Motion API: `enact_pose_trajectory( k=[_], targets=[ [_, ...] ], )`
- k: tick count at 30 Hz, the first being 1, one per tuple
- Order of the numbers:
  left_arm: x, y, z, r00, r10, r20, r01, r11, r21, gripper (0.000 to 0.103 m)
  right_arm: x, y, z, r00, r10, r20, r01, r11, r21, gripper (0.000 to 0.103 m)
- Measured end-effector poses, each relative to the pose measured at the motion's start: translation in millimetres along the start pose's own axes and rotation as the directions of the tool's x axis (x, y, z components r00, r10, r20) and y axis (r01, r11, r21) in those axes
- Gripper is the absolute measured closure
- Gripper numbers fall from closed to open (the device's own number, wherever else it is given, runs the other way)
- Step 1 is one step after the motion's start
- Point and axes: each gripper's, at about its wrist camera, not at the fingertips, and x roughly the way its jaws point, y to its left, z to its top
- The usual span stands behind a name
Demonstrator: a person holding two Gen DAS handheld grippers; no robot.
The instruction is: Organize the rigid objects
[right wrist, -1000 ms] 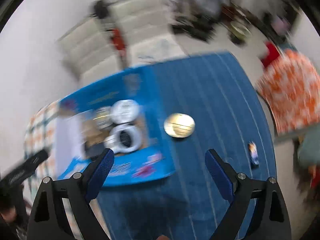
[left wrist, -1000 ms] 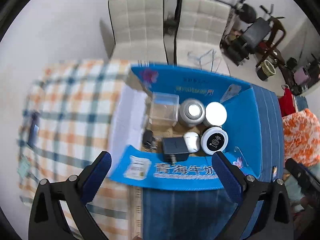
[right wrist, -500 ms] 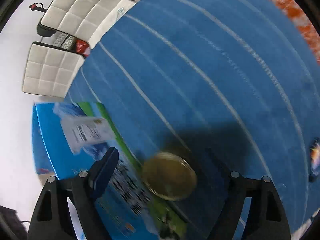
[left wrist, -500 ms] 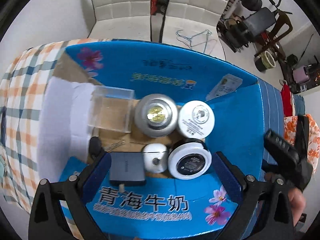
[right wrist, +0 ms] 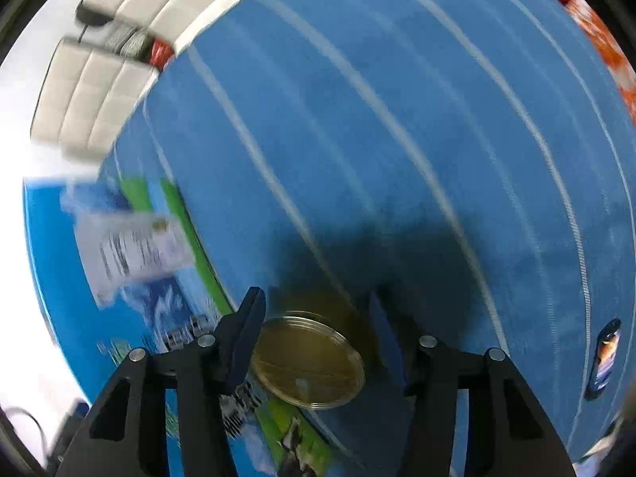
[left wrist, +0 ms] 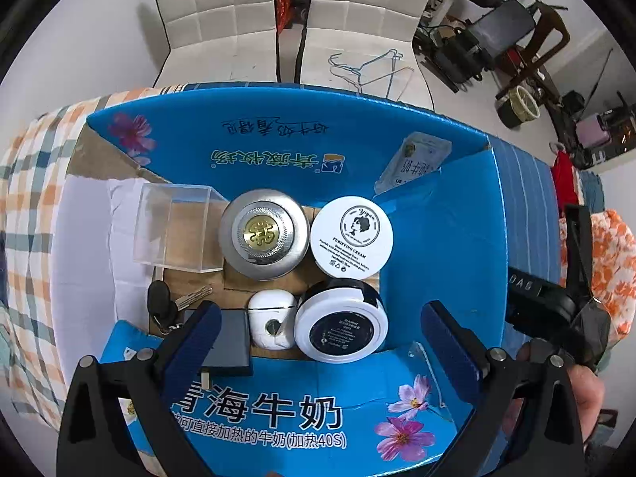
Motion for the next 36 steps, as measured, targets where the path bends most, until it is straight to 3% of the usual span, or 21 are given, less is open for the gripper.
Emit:
enact_pose_trajectory(
  k=[7, 12, 16, 18, 21, 24, 26, 28, 29, 32, 36],
  targets=[
    [1.6, -3.1, -14.1, 1.000, 0.009, -0.011, -0.008, 1.000, 0.023, 0.000, 0.6, -0.4, -39.4, 0.990, -0.117, -0.079, 0.109, 0.989, -0.103, 0.050],
    [-4.7, -5.6, -37.3, 0.999, 0.038, 0.007, -0.038, 0.997, 0.061, 0.000, -0.5, -19.0, -98.2, 0.979, -0.166, -0.115, 0.150, 0.980, -0.133, 0.050],
    [-8.3, -14.5, -63.4, 0.998, 0.055, 0.007, -0.056, 0.991, 0.124, 0.000, -3.4, -35.9, -138.6, 0.983, -0.125, -0.135, 0.108, 0.986, -0.127, 0.050],
    [-12.8, -23.9, -80.4, 0.998, 0.065, 0.019, -0.067, 0.985, 0.161, 0.000, -13.3, -48.9, -148.8, 0.990, -0.029, -0.135, 0.018, 0.996, -0.083, 0.050],
    [-22.1, -42.5, -101.5, 0.999, 0.048, 0.020, -0.051, 0.979, 0.197, 0.000, -56.8, -67.7, -151.7, 0.999, 0.030, -0.025, -0.032, 0.998, -0.057, 0.050],
    [-38.7, -67.8, -123.3, 0.999, 0.007, 0.039, -0.016, 0.970, 0.243, 0.000, -104.7, -94.1, -149.8, 0.991, -0.056, 0.119, 0.063, 0.996, -0.061, 0.047],
    [-46.2, -88.8, -146.4, 0.998, -0.020, 0.051, 0.005, 0.960, 0.279, 0.000, -128.2, -107.1, -154.8, 0.966, -0.137, 0.219, 0.150, 0.988, -0.042, 0.047],
    [-40.5, -104.5, -163.3, 0.999, -0.032, 0.031, 0.021, 0.955, 0.297, 0.000, -137.8, -125.2, -156.5, 0.924, -0.220, 0.312, 0.240, 0.971, -0.025, 0.045],
    [-31.8, -113.8, -173.3, 0.999, -0.032, 0.013, 0.027, 0.951, 0.308, 0.000, -131.9, -132.6, -155.7, 0.910, -0.254, 0.328, 0.275, 0.961, -0.019, 0.045],
    [15.9, -136.7, -196.3, 0.993, -0.030, -0.113, 0.065, 0.946, 0.318, 0.000, -112.6, -157.7, -142.1, 0.922, -0.251, 0.295, 0.248, 0.968, 0.046, 0.045],
    [68.9, -146.4, -205.9, 0.975, -0.021, -0.222, 0.084, 0.957, 0.278, 0.000, -97.0, -166.9, -138.4, 0.925, -0.242, 0.293, 0.227, 0.970, 0.084, 0.045]
  ],
)
